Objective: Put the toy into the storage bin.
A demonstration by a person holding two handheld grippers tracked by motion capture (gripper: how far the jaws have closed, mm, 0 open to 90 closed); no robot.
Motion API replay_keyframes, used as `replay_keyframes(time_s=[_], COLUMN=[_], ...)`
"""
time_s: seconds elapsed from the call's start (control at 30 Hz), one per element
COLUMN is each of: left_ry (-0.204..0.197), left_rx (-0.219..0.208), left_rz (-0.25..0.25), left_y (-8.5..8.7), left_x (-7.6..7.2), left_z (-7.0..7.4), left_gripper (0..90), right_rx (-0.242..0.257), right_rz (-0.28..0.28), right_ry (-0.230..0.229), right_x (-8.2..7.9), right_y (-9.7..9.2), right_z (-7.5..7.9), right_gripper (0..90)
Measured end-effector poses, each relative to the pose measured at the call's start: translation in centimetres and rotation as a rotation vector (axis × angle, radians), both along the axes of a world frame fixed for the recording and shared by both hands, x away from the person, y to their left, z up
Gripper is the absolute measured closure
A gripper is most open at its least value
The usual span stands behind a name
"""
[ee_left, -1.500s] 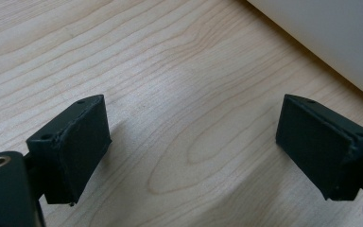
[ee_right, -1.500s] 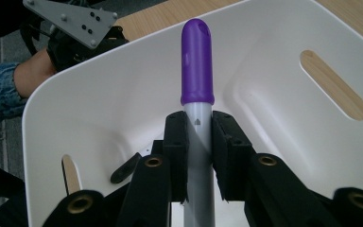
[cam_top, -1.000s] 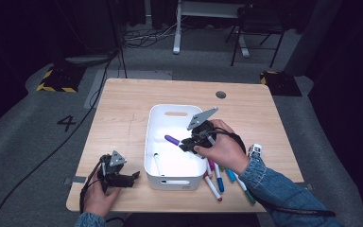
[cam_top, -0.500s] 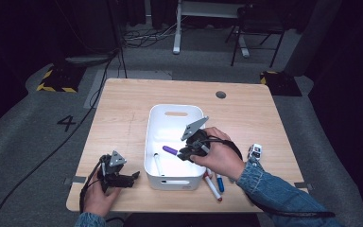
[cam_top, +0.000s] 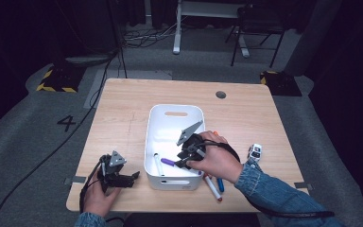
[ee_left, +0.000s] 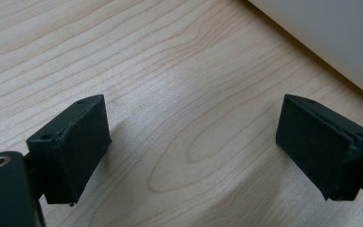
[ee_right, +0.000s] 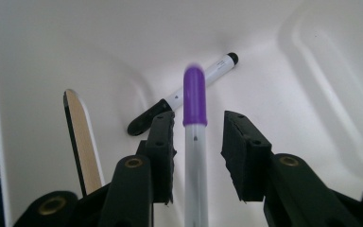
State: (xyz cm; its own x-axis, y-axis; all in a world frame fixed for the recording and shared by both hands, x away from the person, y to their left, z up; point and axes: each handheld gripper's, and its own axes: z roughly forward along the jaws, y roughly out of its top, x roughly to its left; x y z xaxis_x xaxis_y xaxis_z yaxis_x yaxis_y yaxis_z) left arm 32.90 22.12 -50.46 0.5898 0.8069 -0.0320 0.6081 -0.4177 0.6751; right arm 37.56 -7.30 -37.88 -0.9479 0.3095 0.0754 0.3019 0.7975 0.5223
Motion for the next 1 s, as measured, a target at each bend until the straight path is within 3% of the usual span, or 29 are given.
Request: replay_keyframes(time_s=[0.13, 0.4, 0.53, 1.0], left_ry=[-0.004, -0.013, -0.012, 0.002], left_rx=[0.004, 0.008, 0.007, 0.003], left_rz=[0.003, 0.007, 0.007, 0.000], left_y=[0.0, 0.1, 0.1, 0.0], left_x=[0.0, 0.0, 0.0, 0.0], left_z=[0.0, 0.0, 0.0, 0.0], left_gripper=[10.9, 10.8, 10.8, 8.9], right_rx=[0.078, 0.147, 0.159, 0.200], right_rz=[0.013, -0.040, -0.062, -0.229], right_ry=[-0.060, -0.119, -0.122, -0.124], right_x=[0.2, 0.4, 0.5, 1.7], right_y=[-0.7, -3.6, -4.7, -11.2], right_z=[0.9, 3.2, 3.6, 4.2], right_gripper=[55.6, 58.0, 59.0, 62.0])
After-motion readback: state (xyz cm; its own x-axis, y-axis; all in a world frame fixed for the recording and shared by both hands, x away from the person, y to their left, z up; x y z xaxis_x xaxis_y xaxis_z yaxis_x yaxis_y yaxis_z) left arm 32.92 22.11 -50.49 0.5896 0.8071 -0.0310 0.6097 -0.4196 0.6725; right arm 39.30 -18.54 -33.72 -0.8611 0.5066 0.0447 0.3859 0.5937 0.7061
